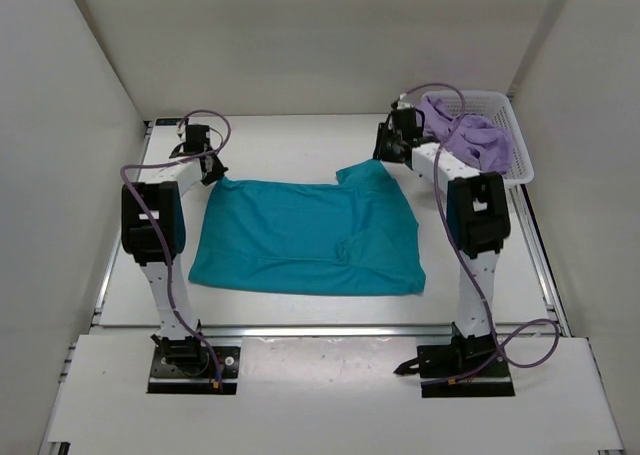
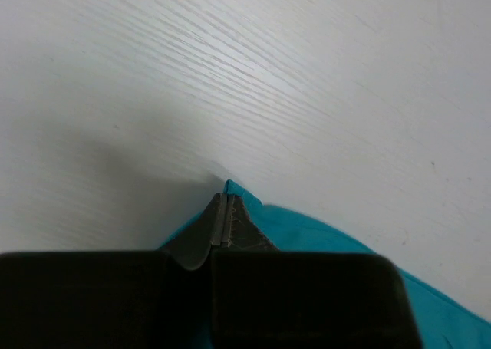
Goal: Fold and stack the t-shirts
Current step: Grap the side of the flattened tshirt furthest away from the robot with both arms
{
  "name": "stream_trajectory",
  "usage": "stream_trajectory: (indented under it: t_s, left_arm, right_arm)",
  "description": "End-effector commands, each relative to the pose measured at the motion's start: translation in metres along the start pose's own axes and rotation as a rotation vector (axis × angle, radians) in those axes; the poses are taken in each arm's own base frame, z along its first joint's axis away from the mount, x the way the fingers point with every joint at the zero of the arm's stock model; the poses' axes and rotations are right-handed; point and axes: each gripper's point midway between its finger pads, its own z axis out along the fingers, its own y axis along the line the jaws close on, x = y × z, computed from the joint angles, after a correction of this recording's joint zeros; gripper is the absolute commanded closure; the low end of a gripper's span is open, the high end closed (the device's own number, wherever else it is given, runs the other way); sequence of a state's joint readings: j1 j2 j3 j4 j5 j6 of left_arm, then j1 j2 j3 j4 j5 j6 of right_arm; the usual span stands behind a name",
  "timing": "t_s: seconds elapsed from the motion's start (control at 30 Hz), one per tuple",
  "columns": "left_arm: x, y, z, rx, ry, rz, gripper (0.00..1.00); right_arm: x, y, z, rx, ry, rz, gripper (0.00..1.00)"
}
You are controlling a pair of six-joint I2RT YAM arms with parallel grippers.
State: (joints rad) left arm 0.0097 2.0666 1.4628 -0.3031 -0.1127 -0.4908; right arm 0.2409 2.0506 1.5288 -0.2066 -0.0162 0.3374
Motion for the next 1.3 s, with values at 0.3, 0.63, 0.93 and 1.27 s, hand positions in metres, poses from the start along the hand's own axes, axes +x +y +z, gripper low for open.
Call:
stream_trajectory:
  t_s: [0.3, 0.63, 0.93, 1.27]
  left_arm:
    - [-0.025, -0.032, -0.043, 0.14, -0.097, -0.035, 1.0]
    - [-0.028, -0.036, -0.04, 0.14, -0.099, -0.034, 1.0]
    - [-0.027, -0.033, -0.04, 0.145, -0.092, -0.042, 1.0]
    - [-0.028, -0.032, -0.048, 0.155, -0.108, -0.06, 1.0]
  right_arm:
    - [-0.049, -0.014, 0.073, 0.131, 0.087, -0.156, 0.66]
    - [-0.027, -0.016, 0.082, 0.164, 0.159, -0.155, 0.68]
    - [-0.025, -0.012, 0.086, 0.116, 0.17, -0.126, 0.74]
    - [-0.068, 0.012, 0.047, 0.085, 0.089, -0.129, 1.0]
